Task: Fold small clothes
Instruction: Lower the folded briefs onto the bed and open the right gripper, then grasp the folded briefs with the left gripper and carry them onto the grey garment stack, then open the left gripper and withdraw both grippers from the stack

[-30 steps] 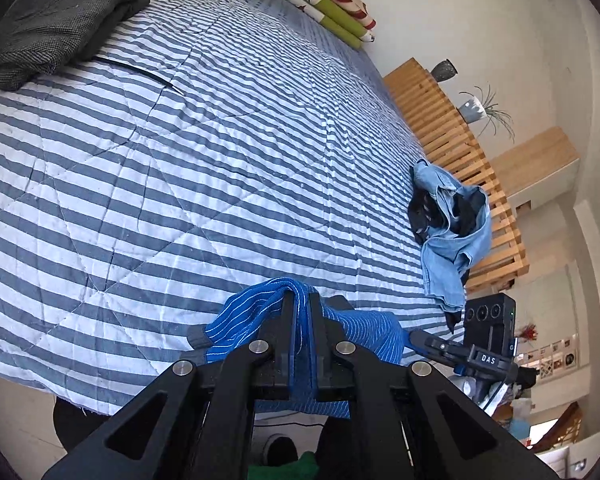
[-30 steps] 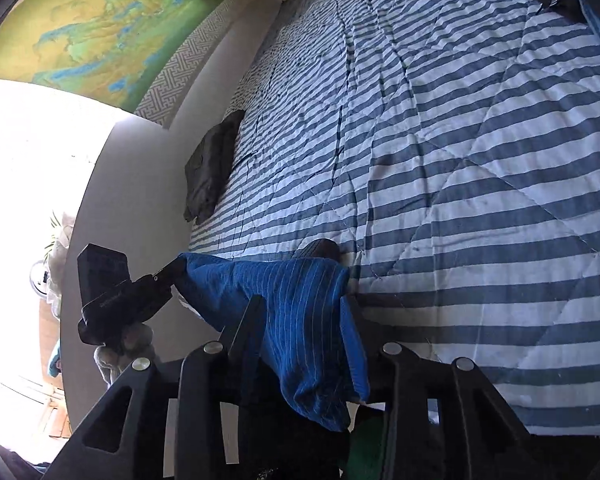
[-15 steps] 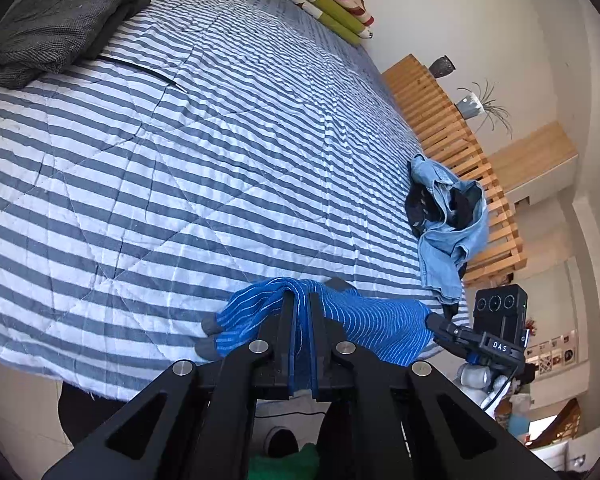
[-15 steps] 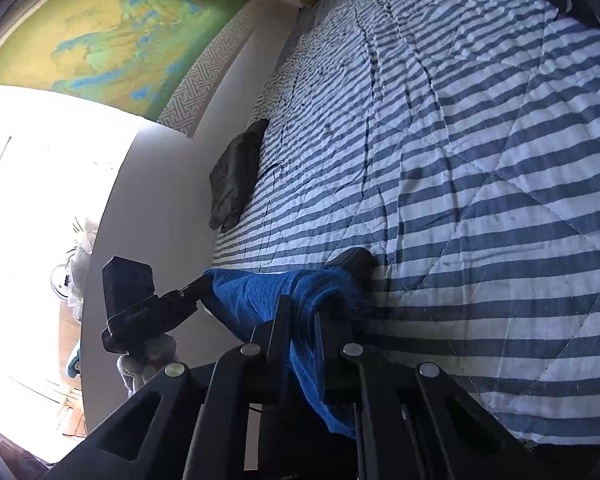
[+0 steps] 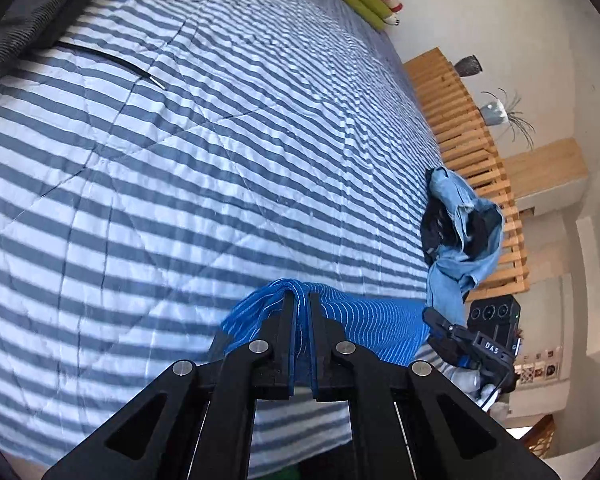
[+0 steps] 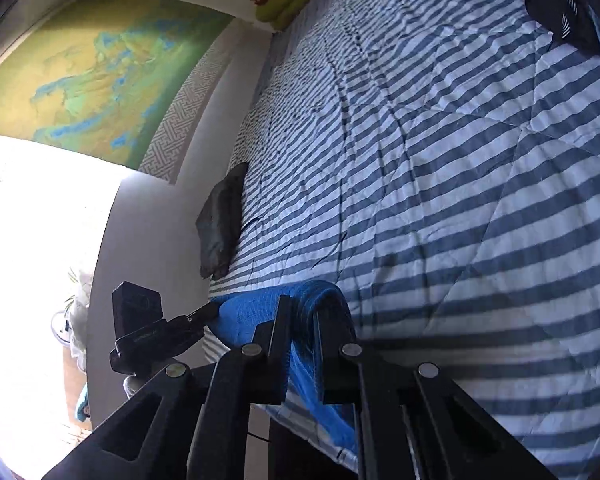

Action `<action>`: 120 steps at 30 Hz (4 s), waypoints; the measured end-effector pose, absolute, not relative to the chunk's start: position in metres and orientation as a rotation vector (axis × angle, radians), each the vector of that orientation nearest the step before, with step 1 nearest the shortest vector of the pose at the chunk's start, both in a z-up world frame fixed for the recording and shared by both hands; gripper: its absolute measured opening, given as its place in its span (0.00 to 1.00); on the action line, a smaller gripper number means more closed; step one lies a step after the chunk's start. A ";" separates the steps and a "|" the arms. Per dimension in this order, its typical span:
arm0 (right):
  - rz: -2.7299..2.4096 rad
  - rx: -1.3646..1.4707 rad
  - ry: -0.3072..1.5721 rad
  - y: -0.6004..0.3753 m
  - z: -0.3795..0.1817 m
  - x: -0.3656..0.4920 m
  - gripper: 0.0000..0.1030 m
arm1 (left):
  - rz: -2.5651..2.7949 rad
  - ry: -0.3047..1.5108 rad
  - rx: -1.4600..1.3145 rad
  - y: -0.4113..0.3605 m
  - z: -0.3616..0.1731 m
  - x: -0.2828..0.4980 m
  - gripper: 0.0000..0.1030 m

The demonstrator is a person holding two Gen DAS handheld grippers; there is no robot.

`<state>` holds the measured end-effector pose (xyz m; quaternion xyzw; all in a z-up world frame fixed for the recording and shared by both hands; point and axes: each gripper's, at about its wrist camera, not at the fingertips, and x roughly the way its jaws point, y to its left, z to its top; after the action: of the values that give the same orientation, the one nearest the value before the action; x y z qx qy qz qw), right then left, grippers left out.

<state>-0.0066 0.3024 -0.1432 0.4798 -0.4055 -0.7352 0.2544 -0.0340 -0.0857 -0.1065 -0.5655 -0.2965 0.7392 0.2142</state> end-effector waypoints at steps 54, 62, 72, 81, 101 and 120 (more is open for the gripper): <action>-1.993 1.473 -1.041 0.278 -0.210 -0.009 0.24 | 2.228 -0.430 -1.663 -0.041 -0.154 -0.040 0.26; -2.035 1.443 -1.040 0.277 -0.196 -0.008 0.13 | 2.274 -0.457 -1.614 -0.040 -0.124 -0.030 0.14; -2.089 1.303 -0.890 0.257 -0.119 -0.010 0.13 | 2.374 -0.467 -1.417 -0.069 -0.043 -0.015 0.13; -2.112 1.196 -0.630 0.162 -0.045 -0.084 0.12 | 2.562 -0.536 -1.264 -0.192 0.021 -0.041 0.13; -2.011 1.243 -0.376 -0.161 -0.094 -0.262 0.19 | 2.968 -0.618 -1.436 -0.496 -0.030 -0.196 0.32; -2.104 1.287 -0.271 -0.052 -0.076 -0.170 0.27 | 2.909 -0.536 -1.361 -0.349 -0.014 -0.086 0.43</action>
<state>-0.1700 -0.0525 -0.0759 0.4907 -0.1035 -0.8022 0.3240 -0.0856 -0.3488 -0.0137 -0.4173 -0.1643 0.8920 -0.0571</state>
